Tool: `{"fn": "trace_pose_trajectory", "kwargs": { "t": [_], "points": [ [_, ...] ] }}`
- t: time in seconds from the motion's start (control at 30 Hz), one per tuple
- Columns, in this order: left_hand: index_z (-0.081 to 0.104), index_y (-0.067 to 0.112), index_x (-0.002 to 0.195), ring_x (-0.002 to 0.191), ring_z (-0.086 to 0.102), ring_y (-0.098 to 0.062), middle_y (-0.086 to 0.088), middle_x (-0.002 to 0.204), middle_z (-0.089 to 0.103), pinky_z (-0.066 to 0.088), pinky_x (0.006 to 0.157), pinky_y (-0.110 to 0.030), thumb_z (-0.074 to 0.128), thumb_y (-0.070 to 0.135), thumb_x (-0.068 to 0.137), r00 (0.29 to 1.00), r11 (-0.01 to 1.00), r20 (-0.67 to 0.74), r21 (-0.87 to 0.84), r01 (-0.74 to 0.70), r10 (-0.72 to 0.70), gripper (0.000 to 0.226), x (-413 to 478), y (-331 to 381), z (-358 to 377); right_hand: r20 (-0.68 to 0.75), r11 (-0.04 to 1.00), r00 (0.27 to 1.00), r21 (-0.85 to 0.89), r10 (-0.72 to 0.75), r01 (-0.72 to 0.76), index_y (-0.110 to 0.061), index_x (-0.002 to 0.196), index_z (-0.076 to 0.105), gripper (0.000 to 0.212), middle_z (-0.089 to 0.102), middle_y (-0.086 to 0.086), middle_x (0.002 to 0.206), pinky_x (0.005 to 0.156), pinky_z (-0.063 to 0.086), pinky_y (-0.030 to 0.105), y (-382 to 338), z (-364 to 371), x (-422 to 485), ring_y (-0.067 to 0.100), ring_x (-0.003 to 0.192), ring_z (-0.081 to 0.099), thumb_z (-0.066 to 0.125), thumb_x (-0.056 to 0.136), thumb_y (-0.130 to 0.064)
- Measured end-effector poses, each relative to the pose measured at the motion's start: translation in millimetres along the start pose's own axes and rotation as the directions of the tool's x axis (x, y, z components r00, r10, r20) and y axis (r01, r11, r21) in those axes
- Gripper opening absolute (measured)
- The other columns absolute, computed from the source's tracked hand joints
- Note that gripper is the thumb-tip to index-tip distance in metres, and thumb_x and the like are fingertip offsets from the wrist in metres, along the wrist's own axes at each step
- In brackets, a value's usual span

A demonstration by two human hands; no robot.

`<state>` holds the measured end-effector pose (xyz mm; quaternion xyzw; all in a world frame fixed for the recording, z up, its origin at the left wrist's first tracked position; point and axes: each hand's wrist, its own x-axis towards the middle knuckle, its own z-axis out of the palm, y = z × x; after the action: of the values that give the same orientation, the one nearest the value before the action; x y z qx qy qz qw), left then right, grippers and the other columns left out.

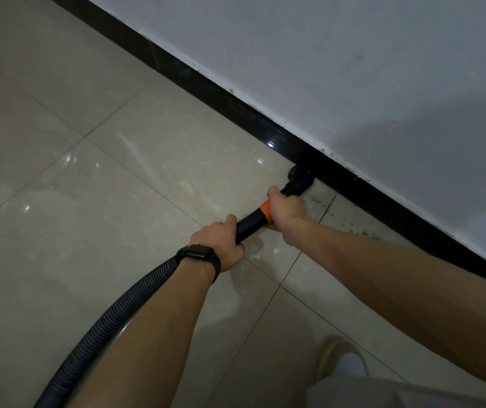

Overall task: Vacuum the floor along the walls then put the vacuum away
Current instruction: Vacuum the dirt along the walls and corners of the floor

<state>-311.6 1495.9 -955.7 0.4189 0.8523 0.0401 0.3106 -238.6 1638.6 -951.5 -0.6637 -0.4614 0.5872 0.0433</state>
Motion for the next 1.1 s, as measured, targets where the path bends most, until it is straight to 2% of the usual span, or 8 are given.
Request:
{"fn": "trace_pose_trajectory", "kwargs": {
  "t": [0.13, 0.27, 0.33, 0.53, 0.7, 0.83, 0.97, 1.1],
  "points": [
    [0.042, 0.027, 0.096, 0.065, 0.058, -0.021, -0.001, 0.077, 0.057, 0.046, 0.055, -0.029, 0.055, 0.028, 0.080, 0.996, 0.979, 0.025, -0.181, 0.090, -0.086, 0.021, 1.9, -7.3, -8.9, 0.035, 1.000, 0.999, 0.015, -0.023, 0.022, -0.003, 0.136, 0.046, 0.053, 0.062, 0.015, 0.112, 0.050, 0.059, 0.032, -10.3, 12.2, 1.6, 0.025, 0.087, 0.067, 0.061, 0.096, -0.034],
    [0.046, 0.031, 0.091, 0.066, 0.062, -0.022, -0.002, 0.078, 0.061, 0.054, 0.062, -0.033, 0.055, 0.028, 0.075, 0.993, 0.958, 0.038, -0.261, 0.115, -0.109, 0.018, 1.0, -16.5, -14.5, 0.079, 0.999, 0.997, 0.045, -0.025, 0.021, -0.003, 0.136, 0.049, 0.052, 0.067, 0.017, 0.118, 0.062, 0.063, 0.038, -18.7, 25.0, 1.1, 0.028, 0.096, 0.069, 0.062, 0.095, -0.032],
    [0.046, 0.031, 0.088, 0.065, 0.062, -0.022, -0.001, 0.076, 0.062, 0.055, 0.062, -0.034, 0.056, 0.029, 0.073, 0.993, 0.963, 0.044, -0.244, 0.115, -0.107, 0.018, -1.7, -26.5, -16.1, 0.111, 0.998, 0.994, 0.061, -0.013, 0.006, -0.003, 0.135, 0.049, 0.050, 0.067, 0.017, 0.118, 0.063, 0.063, 0.039, -16.6, 31.4, -2.9, 0.029, 0.097, 0.069, 0.062, 0.096, -0.031],
    [0.045, 0.032, 0.082, 0.061, 0.059, -0.017, 0.004, 0.071, 0.060, 0.042, 0.052, -0.026, 0.057, 0.037, 0.068, 0.995, 0.992, 0.084, -0.105, 0.065, -0.056, 0.019, -21.4, -54.0, -14.3, 0.245, 0.992, 0.967, 0.089, 0.067, -0.091, -0.007, 0.123, 0.046, 0.036, 0.059, 0.014, 0.112, 0.051, 0.060, 0.034, 7.6, 32.6, -24.8, 0.029, 0.092, 0.069, 0.061, 0.101, -0.031],
    [0.043, 0.034, 0.081, 0.060, 0.057, -0.014, 0.007, 0.070, 0.058, 0.038, 0.050, -0.025, 0.055, 0.041, 0.068, 0.993, 0.995, 0.113, -0.095, 0.032, -0.021, 0.019, -43.8, -52.6, 6.4, 0.231, 0.984, 0.970, 0.137, 0.081, -0.115, -0.006, 0.131, 0.042, 0.046, 0.058, 0.012, 0.112, 0.053, 0.061, 0.034, 38.4, 21.2, -37.7, 0.026, 0.093, 0.068, 0.063, 0.101, -0.033],
    [0.040, 0.034, 0.084, 0.064, 0.057, -0.020, 0.007, 0.070, 0.056, 0.039, 0.053, -0.029, 0.051, 0.045, 0.067, 0.993, 0.999, 0.117, -0.028, -0.028, 0.031, 0.023, -59.1, -49.0, 21.1, 0.143, 0.982, 0.988, 0.171, 0.056, -0.081, -0.008, 0.130, 0.039, 0.050, 0.054, 0.004, 0.105, 0.055, 0.060, 0.033, 71.3, 10.6, -48.1, 0.017, 0.089, 0.063, 0.064, 0.099, -0.037],
    [0.040, 0.034, 0.087, 0.062, 0.056, -0.018, 0.007, 0.068, 0.056, 0.038, 0.052, -0.029, 0.050, 0.046, 0.069, 0.989, 0.997, 0.129, -0.001, -0.076, 0.076, 0.024, -72.4, -44.7, 34.9, 0.077, 0.979, 0.995, 0.189, 0.065, -0.079, -0.010, 0.128, 0.038, 0.047, 0.055, 0.003, 0.104, 0.072, 0.064, 0.045, 99.6, 1.6, -56.8, 0.022, 0.095, 0.065, 0.064, 0.099, -0.037],
    [0.043, 0.033, 0.089, 0.059, 0.055, -0.014, 0.008, 0.068, 0.056, 0.038, 0.051, -0.027, 0.053, 0.044, 0.072, 0.987, 0.997, 0.144, 0.027, -0.075, 0.071, 0.022, -76.3, -45.6, 37.1, 0.053, 0.986, 0.997, 0.159, 0.049, -0.057, -0.011, 0.128, 0.038, 0.048, 0.056, 0.002, 0.105, 0.090, 0.060, 0.055, 109.6, -0.1, -58.4, 0.026, 0.103, 0.064, 0.063, 0.099, -0.039]
  ]
}}
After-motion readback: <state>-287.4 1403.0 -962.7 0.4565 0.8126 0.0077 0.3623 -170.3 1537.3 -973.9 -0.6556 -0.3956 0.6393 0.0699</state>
